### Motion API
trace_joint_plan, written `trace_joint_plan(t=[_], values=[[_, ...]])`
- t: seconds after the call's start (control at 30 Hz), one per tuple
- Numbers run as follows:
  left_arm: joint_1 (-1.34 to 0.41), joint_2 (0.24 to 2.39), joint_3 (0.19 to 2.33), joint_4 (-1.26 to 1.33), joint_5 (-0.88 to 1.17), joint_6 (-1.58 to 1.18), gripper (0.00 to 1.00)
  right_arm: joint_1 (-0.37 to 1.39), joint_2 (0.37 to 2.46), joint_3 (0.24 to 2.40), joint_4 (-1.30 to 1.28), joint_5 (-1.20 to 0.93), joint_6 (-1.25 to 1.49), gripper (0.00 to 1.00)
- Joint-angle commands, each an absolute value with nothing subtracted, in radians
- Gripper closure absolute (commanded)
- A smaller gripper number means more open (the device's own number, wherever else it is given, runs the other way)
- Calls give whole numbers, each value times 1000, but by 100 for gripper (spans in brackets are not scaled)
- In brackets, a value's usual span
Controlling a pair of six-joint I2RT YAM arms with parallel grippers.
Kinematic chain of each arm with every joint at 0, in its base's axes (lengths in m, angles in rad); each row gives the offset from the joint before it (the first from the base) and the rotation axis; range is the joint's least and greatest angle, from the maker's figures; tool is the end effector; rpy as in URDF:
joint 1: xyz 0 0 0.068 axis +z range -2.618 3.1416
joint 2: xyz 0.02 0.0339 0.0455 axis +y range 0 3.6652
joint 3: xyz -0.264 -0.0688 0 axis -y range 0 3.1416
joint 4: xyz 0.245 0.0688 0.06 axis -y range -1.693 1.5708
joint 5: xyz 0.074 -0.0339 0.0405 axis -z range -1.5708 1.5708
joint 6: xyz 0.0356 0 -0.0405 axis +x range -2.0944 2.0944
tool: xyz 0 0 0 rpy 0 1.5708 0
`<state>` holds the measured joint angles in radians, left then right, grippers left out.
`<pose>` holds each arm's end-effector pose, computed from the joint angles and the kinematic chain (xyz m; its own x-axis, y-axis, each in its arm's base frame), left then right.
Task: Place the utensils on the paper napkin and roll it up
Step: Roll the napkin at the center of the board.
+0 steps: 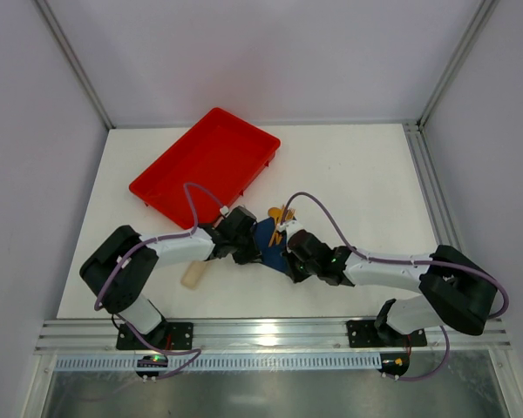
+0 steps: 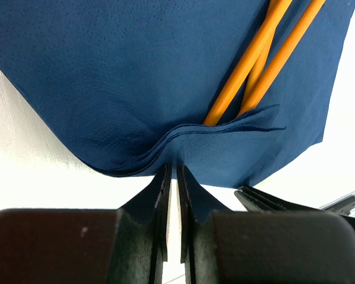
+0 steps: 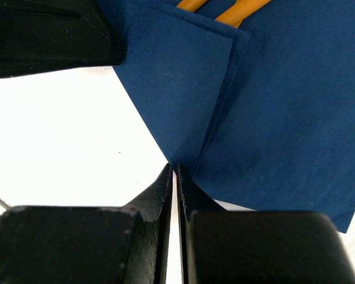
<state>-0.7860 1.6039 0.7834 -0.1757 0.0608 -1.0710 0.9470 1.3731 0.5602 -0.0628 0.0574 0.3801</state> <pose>0.2099 -0.2132 0.1471 -0.9246 -0.3140 -0.2157 -0.1710 0.8481 -0.5015 0.1479 0.2020 0.1515 -0.7093 -0.3514 -0.6111 -0.5661 0.8005 0.1967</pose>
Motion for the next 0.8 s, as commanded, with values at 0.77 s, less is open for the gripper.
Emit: trace_joint_plan(t=[0.77], values=[[-785, 1582, 830, -261, -35, -1055, 84, 945, 1345, 538, -91, 66, 400, 94]])
